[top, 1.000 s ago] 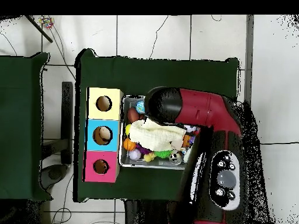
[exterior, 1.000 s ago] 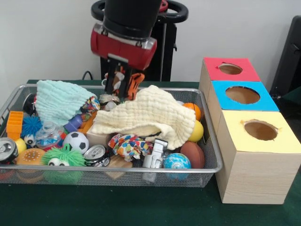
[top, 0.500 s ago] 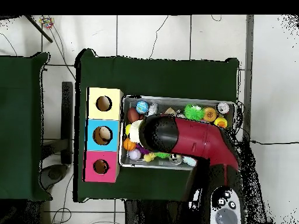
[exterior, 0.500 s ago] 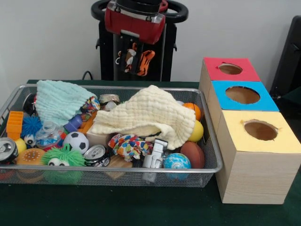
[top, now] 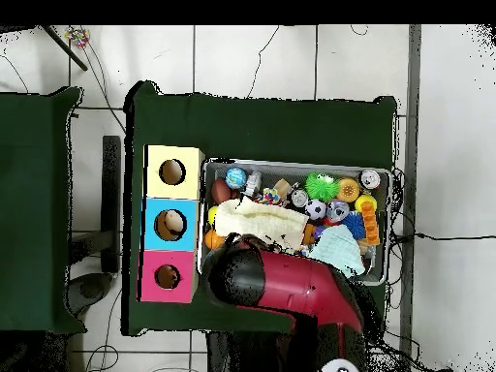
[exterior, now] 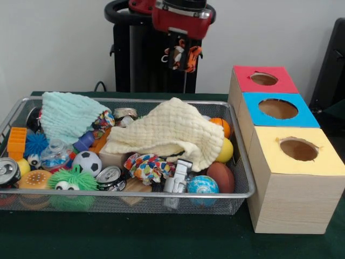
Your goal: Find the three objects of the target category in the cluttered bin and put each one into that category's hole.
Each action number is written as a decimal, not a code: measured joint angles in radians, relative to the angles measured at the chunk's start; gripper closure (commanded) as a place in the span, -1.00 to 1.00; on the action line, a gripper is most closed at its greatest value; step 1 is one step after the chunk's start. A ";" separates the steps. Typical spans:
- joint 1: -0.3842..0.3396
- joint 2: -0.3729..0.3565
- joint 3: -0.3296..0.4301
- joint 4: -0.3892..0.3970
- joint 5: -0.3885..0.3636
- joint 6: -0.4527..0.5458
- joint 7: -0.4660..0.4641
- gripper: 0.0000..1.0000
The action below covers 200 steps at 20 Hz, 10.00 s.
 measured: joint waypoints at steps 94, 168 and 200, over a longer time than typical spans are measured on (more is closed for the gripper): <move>0.539 0.225 -0.431 -0.259 0.243 0.081 0.178 -1.00; 0.455 0.221 -0.140 -0.054 0.372 0.121 0.178 1.00; 0.313 0.300 -0.125 -0.247 0.289 0.183 0.178 1.00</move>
